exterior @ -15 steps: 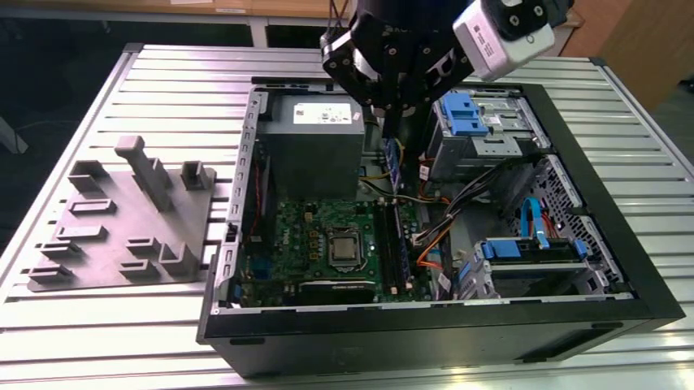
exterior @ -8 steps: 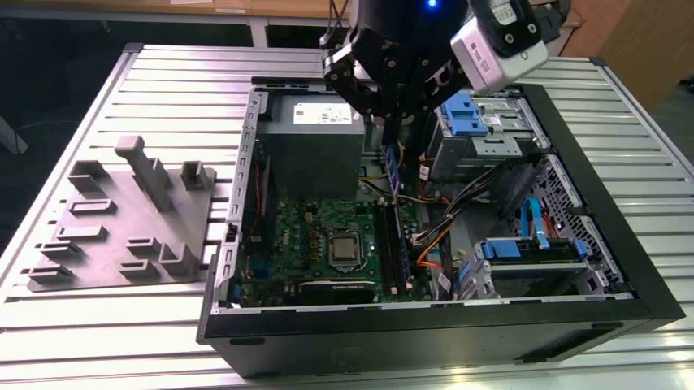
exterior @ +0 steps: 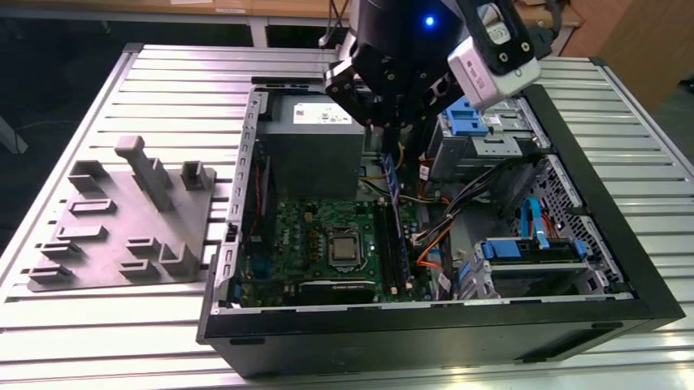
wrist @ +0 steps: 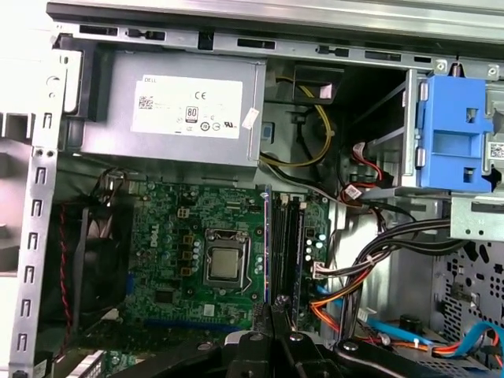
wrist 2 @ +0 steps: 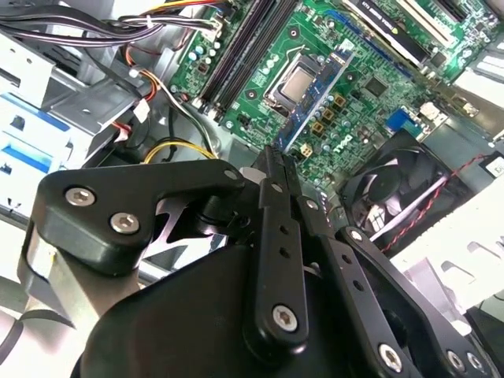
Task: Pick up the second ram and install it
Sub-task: 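Insert the second ram into the second slot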
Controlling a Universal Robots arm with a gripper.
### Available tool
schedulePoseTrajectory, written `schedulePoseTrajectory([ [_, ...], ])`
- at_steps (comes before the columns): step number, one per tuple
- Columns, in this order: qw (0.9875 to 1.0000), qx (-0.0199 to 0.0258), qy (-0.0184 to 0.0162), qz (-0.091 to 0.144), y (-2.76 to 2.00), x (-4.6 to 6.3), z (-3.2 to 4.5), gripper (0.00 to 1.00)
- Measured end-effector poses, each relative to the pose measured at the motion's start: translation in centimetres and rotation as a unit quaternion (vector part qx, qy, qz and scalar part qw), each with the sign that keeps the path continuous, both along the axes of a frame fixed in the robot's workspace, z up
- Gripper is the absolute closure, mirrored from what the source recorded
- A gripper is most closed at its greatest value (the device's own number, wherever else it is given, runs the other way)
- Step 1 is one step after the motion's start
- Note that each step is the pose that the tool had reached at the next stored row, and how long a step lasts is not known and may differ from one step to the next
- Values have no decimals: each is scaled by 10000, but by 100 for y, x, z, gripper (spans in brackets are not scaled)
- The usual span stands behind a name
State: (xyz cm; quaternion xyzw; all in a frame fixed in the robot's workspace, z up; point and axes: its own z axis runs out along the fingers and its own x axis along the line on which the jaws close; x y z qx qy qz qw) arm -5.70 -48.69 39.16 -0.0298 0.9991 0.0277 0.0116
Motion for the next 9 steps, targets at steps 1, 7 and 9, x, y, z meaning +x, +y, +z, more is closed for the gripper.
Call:
schedulePoseTrajectory([
  [1, 10000, 0, 0, 6, 0, 1, -14, 89],
  [7, 10000, -1, 0, 40, 0, 7, -96, 89],
  [9, 10000, 0, 0, 51, 0, 9, -123, 89],
])
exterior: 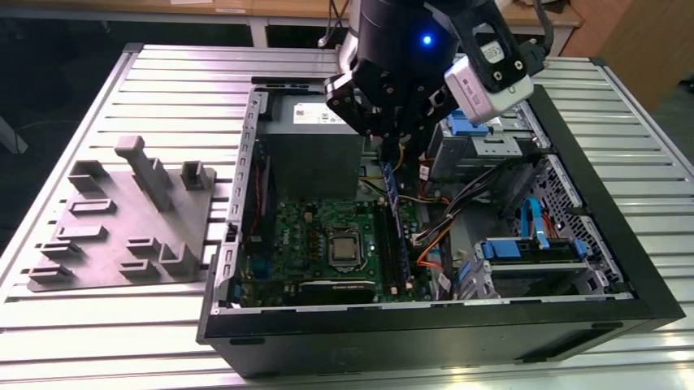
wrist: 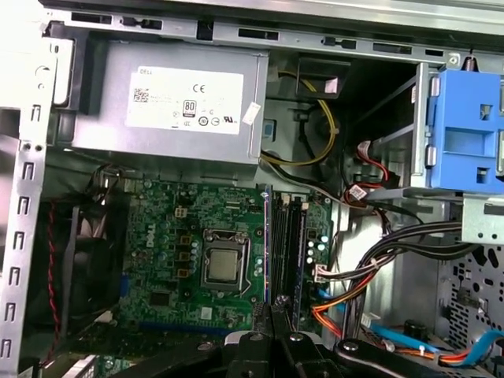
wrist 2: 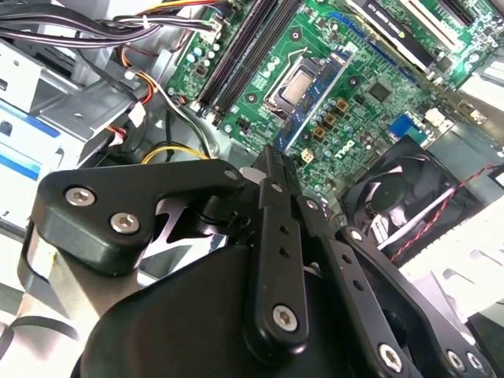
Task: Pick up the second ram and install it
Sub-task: 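Insert the second ram into the second slot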
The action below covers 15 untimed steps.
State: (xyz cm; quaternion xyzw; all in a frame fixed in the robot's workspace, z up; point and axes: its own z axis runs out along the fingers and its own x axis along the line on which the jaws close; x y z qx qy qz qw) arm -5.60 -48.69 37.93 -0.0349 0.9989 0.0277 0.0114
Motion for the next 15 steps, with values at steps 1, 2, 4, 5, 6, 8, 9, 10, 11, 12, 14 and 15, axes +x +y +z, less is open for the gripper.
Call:
schedulePoseTrajectory([
  [1, 10000, 0, 0, 6, 0, 1, -15, 89],
  [2, 10000, 1, 0, 11, 0, 2, -29, 89],
  [4, 10000, 0, 0, 21, 0, 6, -55, 89],
  [5, 10000, 0, 0, 26, 0, 8, -69, 89],
  [6, 10000, 0, 0, 30, 0, 11, -83, 89],
  [8, 10000, 0, 0, 39, 0, 17, -112, 89],
  [9, 10000, 0, 0, 43, 0, 21, -125, 89],
  [10, 10000, 0, 0, 44, 0, 28, -138, 89],
  [11, 10000, 0, 0, 46, 0, 35, -151, 89],
  [12, 10000, 0, 0, 46, 0, 44, -163, 89],
  [14, 10000, 0, 0, 48, 0, 64, -186, 89],
  [15, 10000, 0, 0, 49, 0, 74, -197, 89],
])
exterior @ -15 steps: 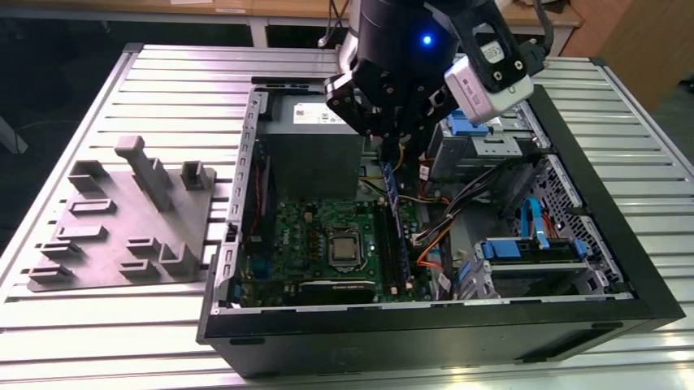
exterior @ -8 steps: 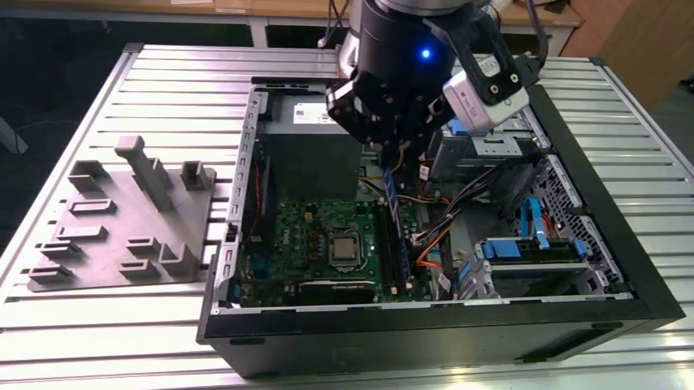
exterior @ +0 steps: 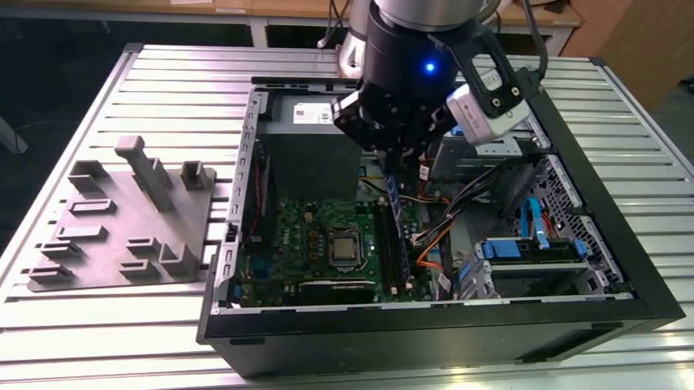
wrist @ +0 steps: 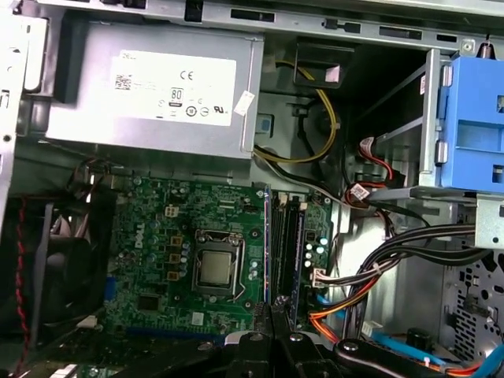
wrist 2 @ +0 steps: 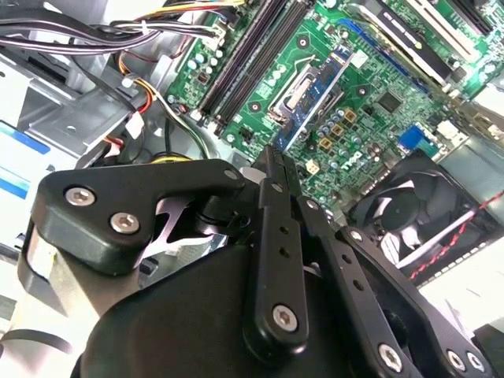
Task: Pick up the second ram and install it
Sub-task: 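Insert the second ram into the second slot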
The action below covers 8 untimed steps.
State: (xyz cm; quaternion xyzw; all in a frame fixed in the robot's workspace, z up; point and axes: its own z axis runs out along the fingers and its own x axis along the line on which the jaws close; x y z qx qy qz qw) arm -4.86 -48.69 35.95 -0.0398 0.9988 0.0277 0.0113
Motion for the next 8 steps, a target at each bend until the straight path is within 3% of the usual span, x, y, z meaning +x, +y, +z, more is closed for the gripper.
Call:
schedulePoseTrajectory([
  [8, 10000, 0, 1, 5, 0, 73, -87, 89],
])
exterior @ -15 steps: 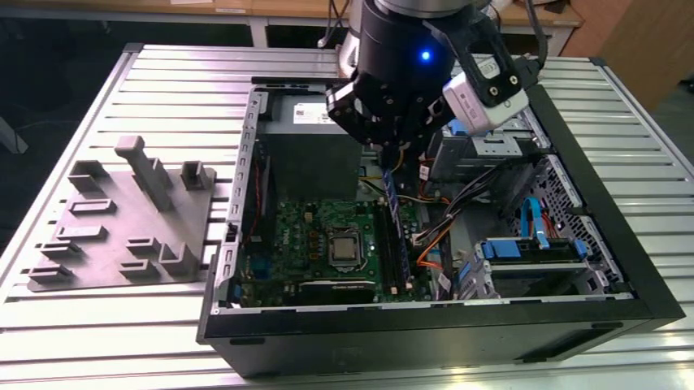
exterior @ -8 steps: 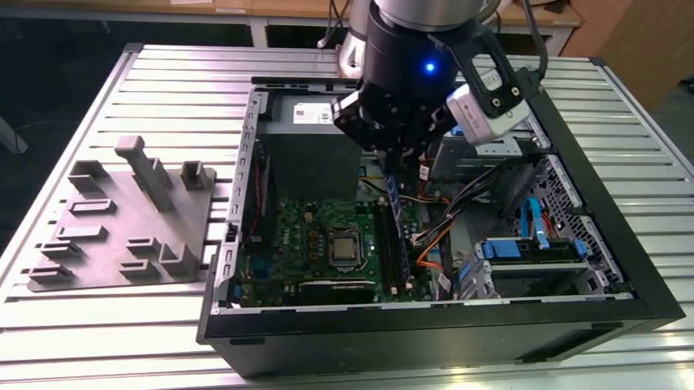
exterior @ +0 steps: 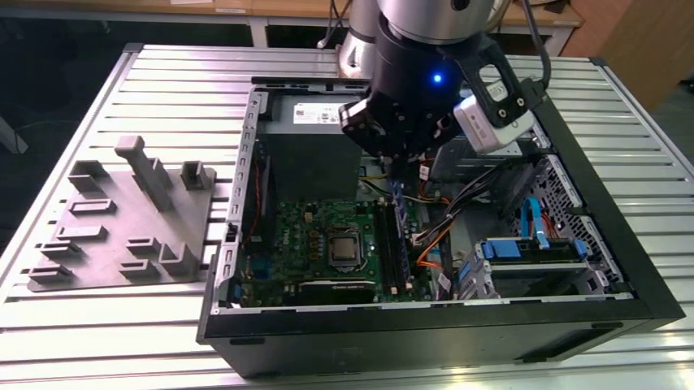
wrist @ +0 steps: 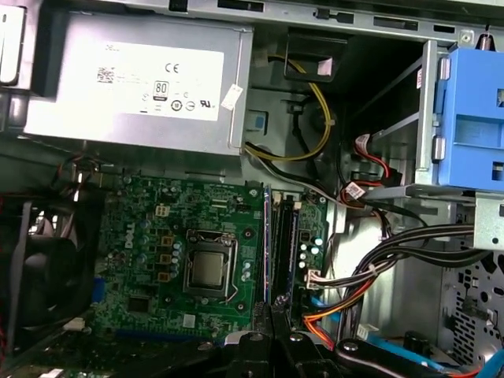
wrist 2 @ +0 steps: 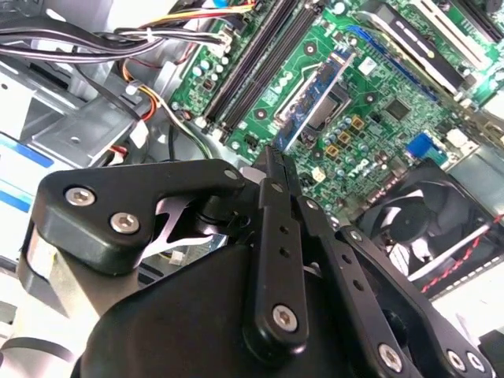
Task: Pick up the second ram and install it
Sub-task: 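Insert the second ram into the second slot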
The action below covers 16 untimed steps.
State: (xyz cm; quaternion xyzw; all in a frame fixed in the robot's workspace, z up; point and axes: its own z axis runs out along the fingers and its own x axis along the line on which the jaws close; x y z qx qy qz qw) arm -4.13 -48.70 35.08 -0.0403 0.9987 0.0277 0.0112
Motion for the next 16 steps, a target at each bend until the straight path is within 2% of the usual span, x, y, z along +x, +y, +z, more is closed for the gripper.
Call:
schedulePoseTrajectory([
  [16, 10000, 0, 0, 0, 0, 127, -187, 89],
])
